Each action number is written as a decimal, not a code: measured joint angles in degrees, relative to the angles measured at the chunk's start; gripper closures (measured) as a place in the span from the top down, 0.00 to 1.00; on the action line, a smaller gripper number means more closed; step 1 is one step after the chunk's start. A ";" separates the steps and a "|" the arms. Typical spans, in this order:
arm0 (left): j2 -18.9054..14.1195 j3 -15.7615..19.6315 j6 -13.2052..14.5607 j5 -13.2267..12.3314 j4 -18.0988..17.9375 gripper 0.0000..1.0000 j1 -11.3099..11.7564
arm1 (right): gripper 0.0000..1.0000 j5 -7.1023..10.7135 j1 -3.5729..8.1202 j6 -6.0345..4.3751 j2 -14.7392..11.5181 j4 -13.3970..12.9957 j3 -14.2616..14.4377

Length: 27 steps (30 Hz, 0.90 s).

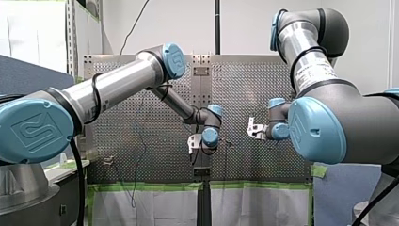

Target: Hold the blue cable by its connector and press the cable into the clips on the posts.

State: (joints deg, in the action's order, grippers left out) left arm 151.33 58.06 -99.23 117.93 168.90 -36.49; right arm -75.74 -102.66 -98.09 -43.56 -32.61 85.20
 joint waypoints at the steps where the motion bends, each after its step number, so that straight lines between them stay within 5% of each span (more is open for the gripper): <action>1: -0.18 -0.01 0.40 0.44 0.54 1.00 -0.15 | 0.00 0.02 -0.01 0.02 0.00 0.18 -0.04; 9: -2.66 0.02 0.82 -0.09 1.91 1.00 -1.28 | 0.00 0.06 -0.07 0.34 -0.01 1.80 -0.14; 17: -4.70 0.44 -2.04 -0.12 2.06 1.00 -5.00 | 0.00 0.06 0.06 0.97 0.00 3.17 -0.14; 27: -4.77 5.05 -2.79 1.44 0.29 1.00 -6.36 | 0.00 0.01 0.07 1.73 -0.03 3.93 -0.14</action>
State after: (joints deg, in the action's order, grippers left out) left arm 146.56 63.11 -102.02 119.37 169.19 -42.84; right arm -75.73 -102.59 -96.36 -43.59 -28.68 85.06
